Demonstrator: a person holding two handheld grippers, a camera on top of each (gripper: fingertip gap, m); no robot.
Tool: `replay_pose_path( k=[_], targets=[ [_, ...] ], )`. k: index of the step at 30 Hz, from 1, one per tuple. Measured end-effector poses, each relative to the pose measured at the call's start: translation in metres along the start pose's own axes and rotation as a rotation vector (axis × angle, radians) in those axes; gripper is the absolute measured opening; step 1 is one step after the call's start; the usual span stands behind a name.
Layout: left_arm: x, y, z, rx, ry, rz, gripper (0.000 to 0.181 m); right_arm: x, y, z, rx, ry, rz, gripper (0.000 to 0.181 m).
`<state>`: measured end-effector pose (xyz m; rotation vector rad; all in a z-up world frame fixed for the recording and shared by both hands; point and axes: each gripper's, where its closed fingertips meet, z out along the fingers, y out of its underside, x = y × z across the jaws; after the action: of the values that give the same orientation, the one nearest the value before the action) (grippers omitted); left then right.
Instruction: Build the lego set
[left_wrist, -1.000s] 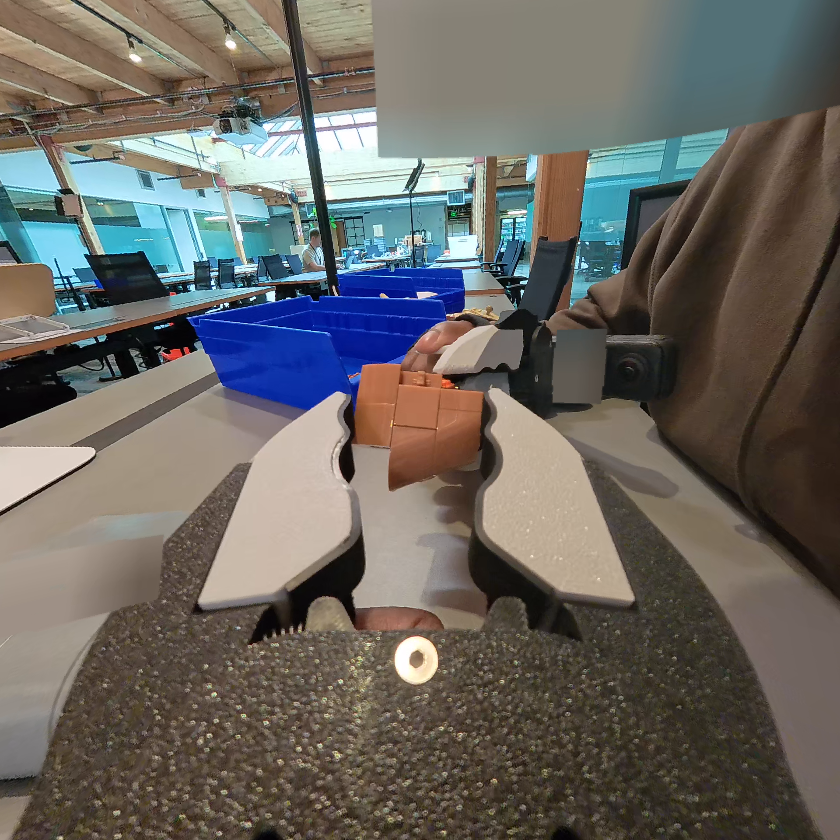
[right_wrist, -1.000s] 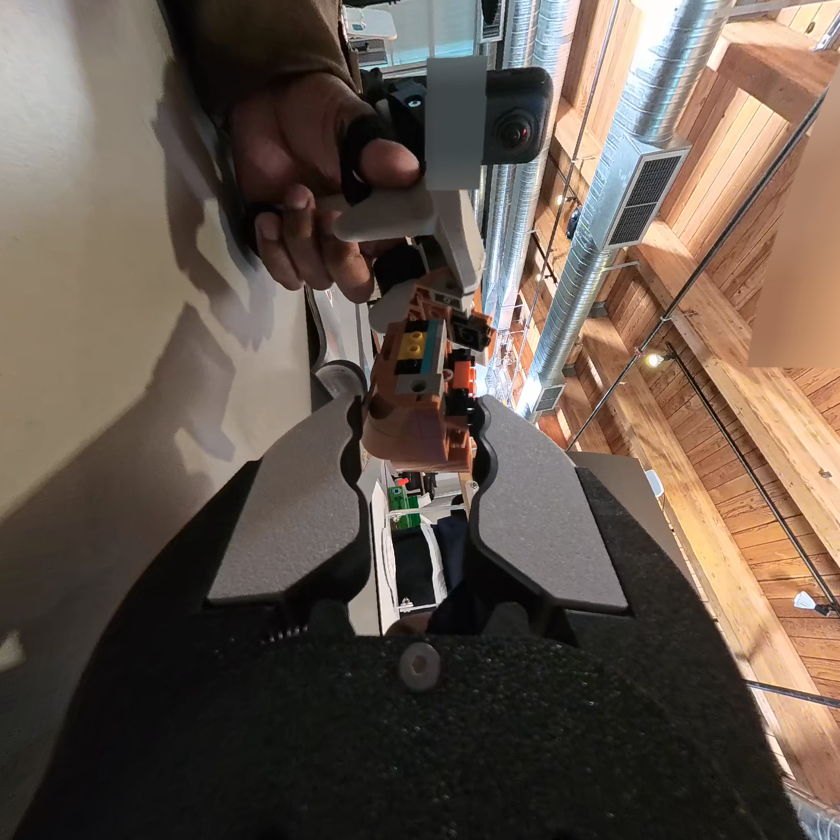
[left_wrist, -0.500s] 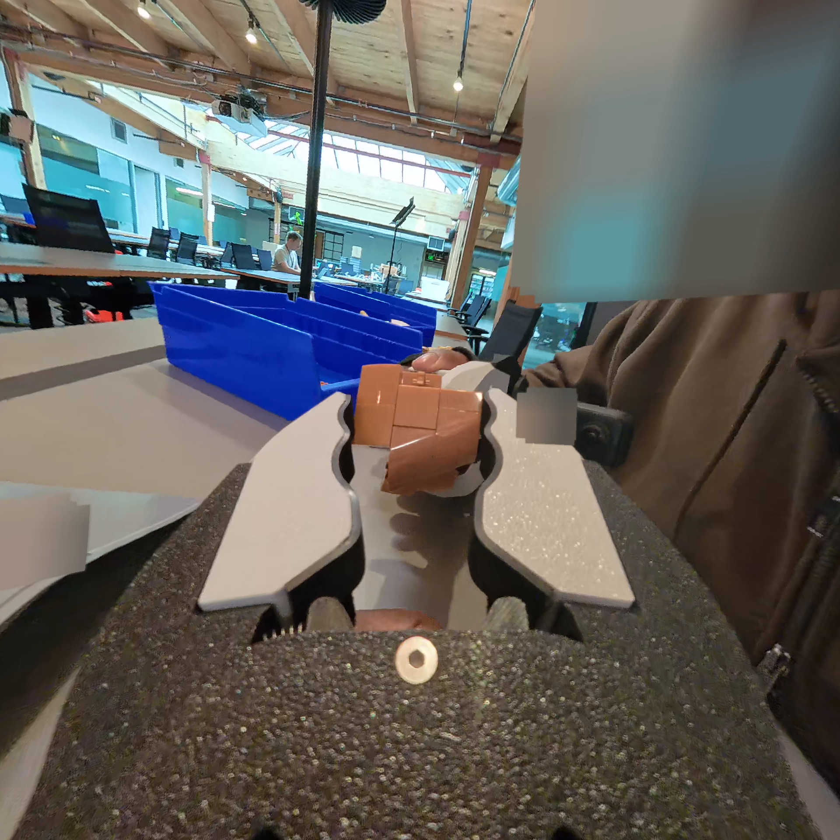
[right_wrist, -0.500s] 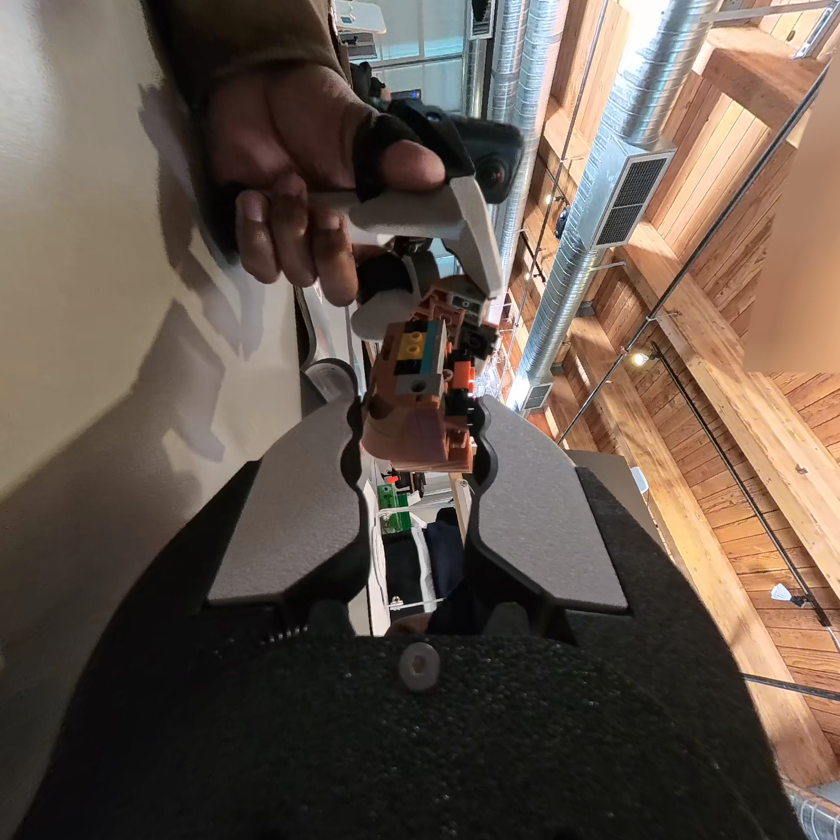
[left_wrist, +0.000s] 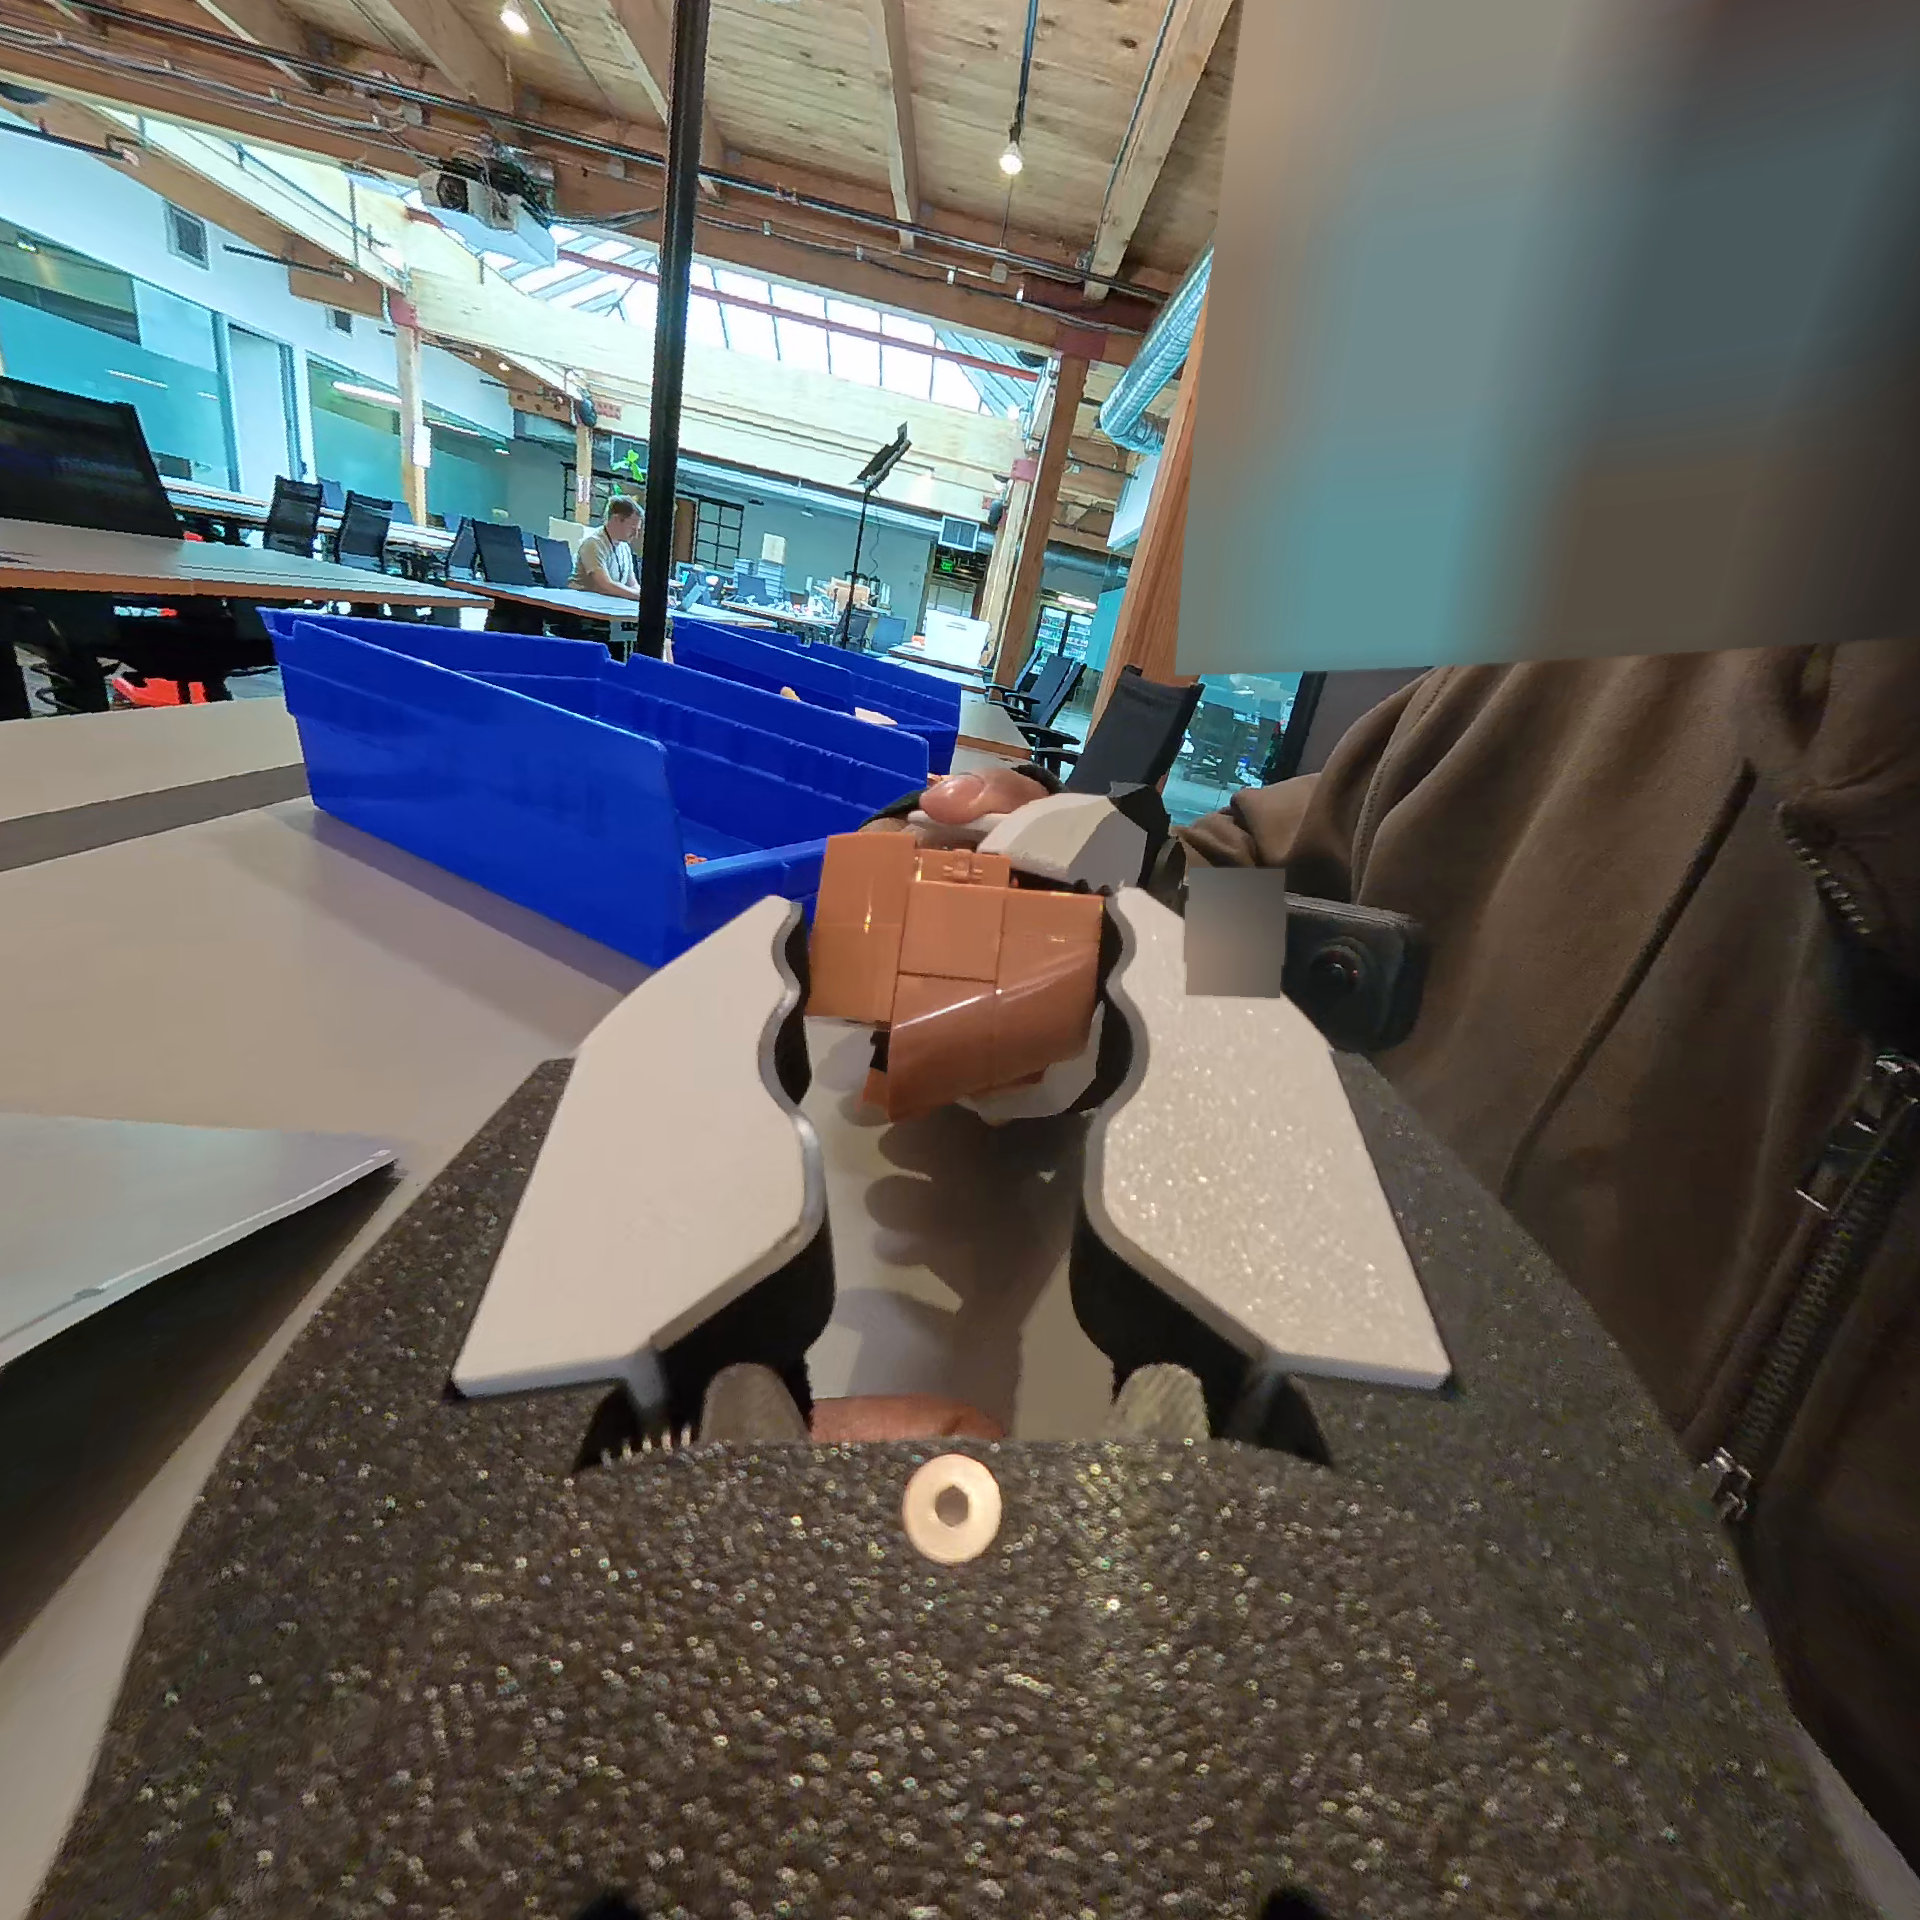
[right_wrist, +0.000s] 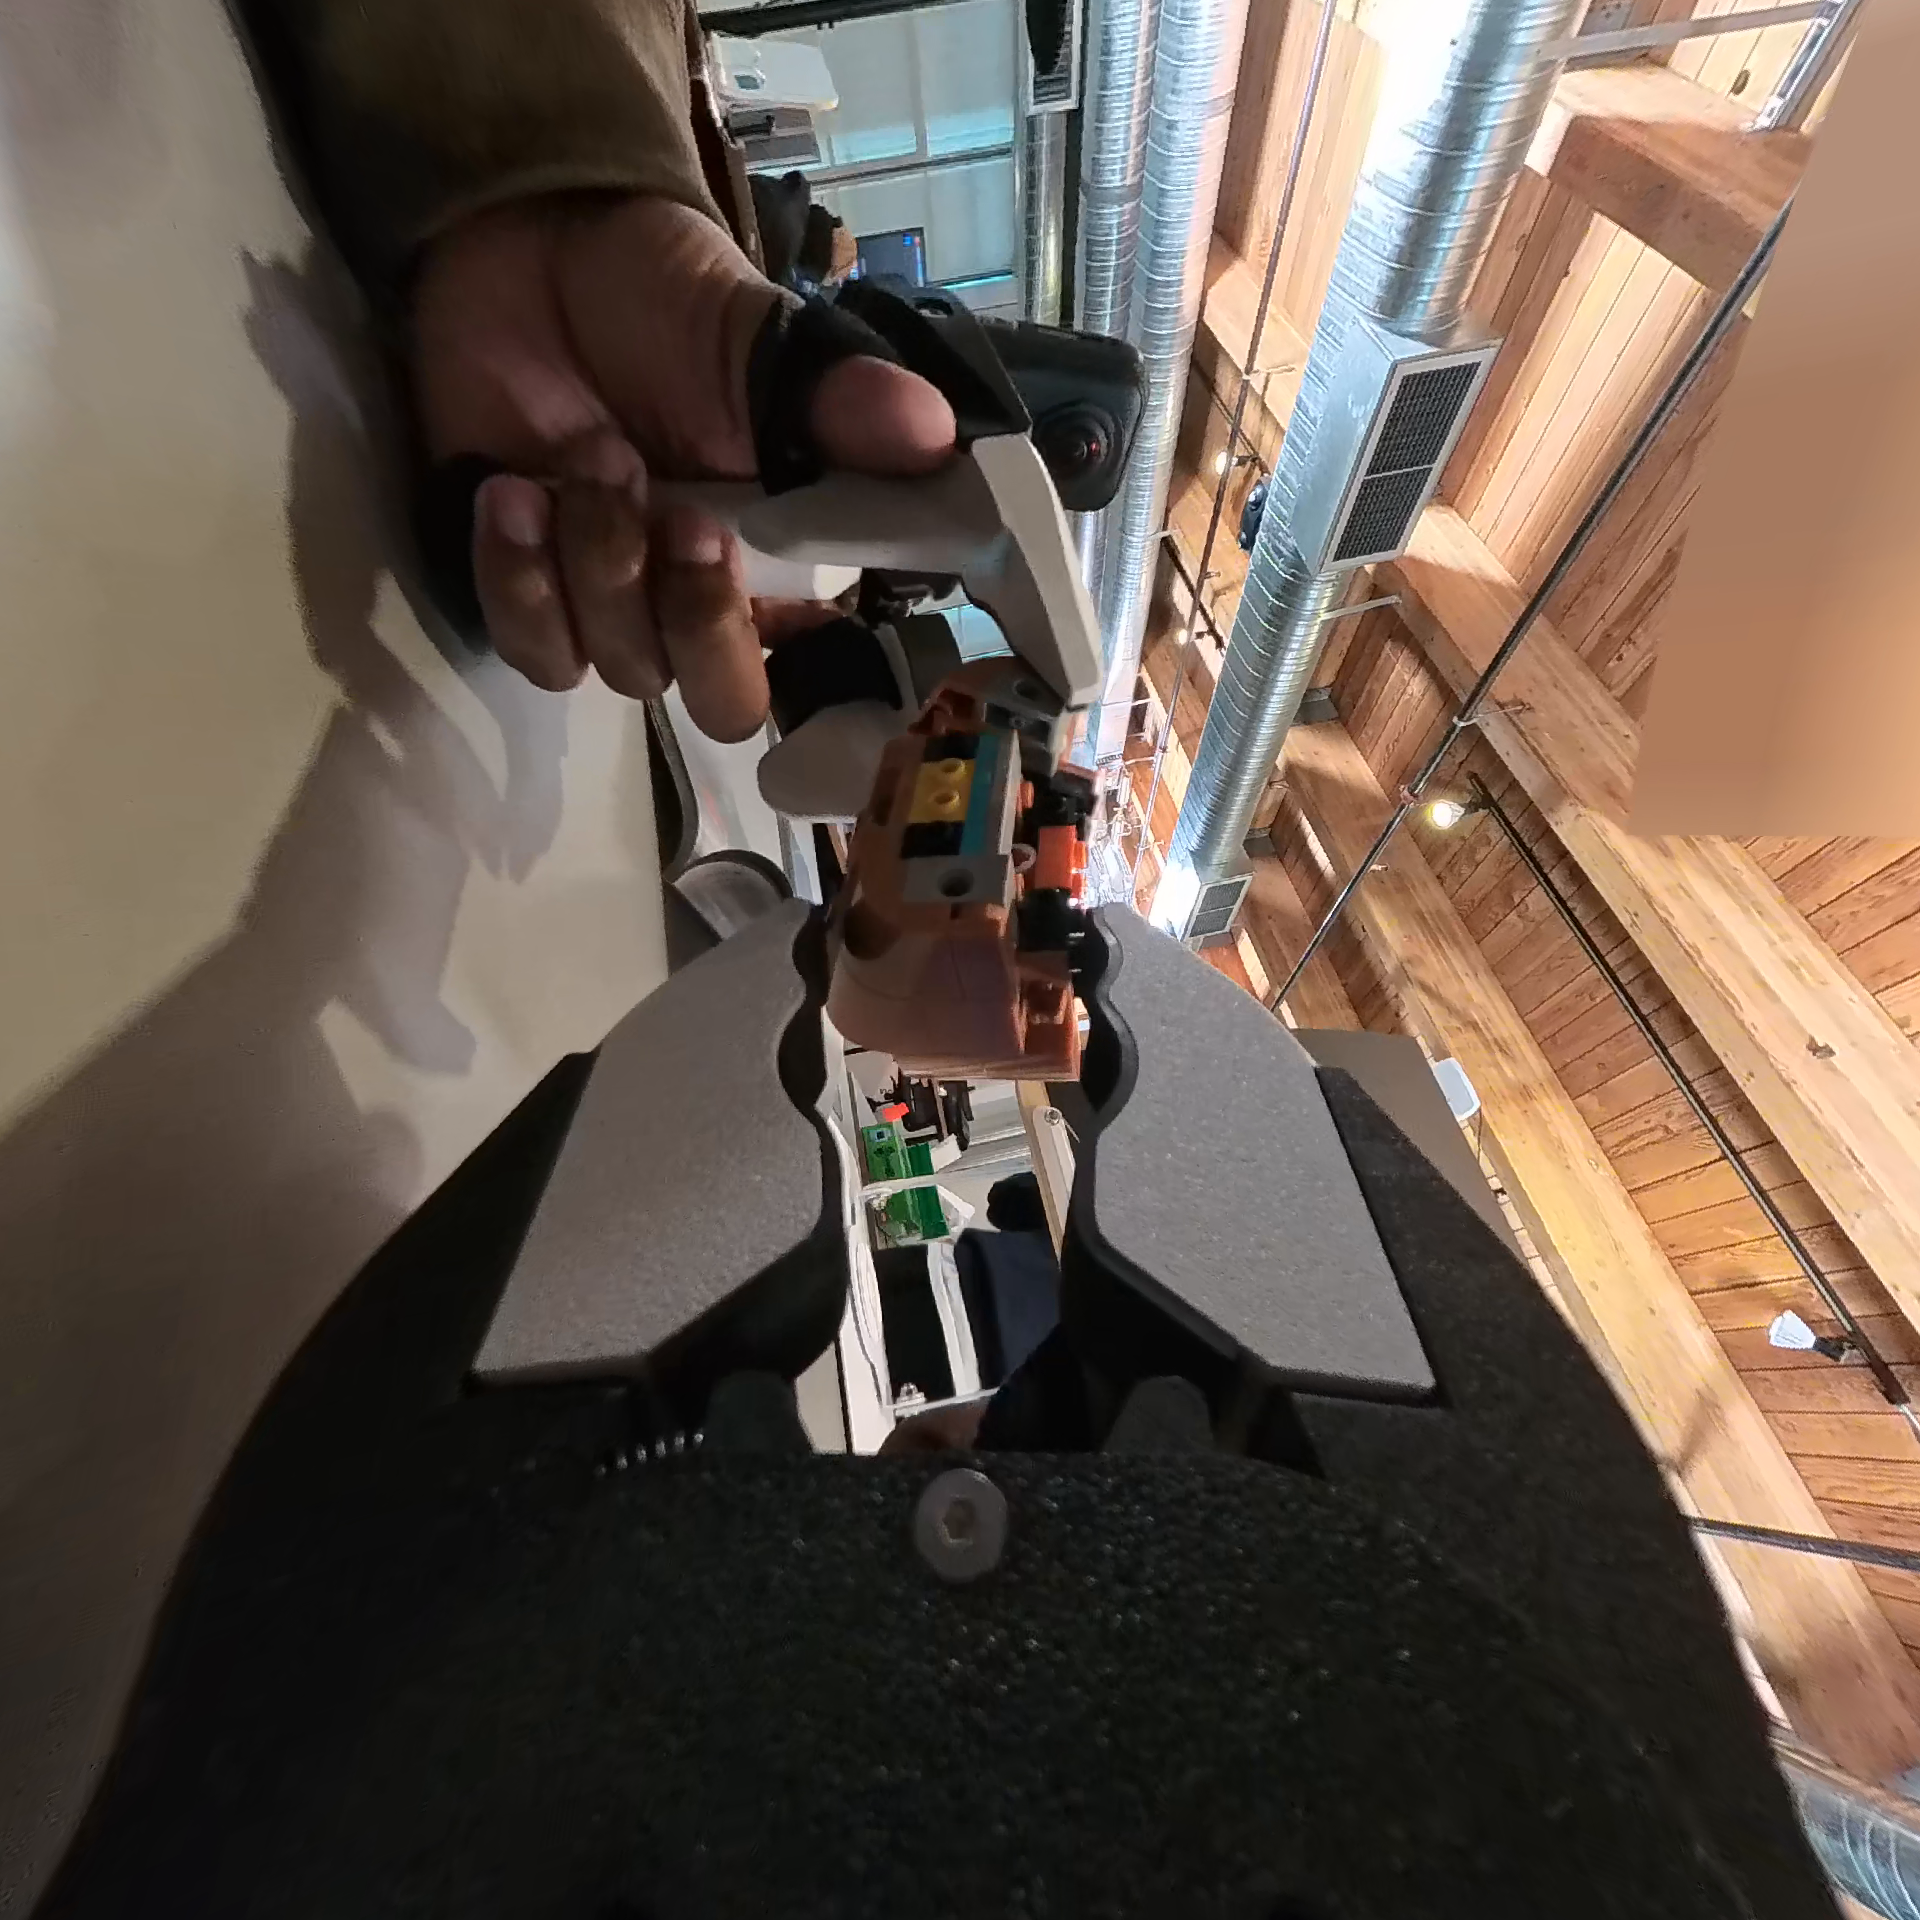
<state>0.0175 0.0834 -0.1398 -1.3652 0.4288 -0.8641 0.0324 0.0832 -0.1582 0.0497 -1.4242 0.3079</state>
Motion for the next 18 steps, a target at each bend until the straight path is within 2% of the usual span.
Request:
replay_pose_path(
  k=[18],
  targets=[
    [0.0051, 0.004, 0.0027, -0.032, 0.012, 0.052, 0.053, 0.0032, -0.0022, -0.0008, 0.016, -0.001, 0.055, 0.046]
  ],
)
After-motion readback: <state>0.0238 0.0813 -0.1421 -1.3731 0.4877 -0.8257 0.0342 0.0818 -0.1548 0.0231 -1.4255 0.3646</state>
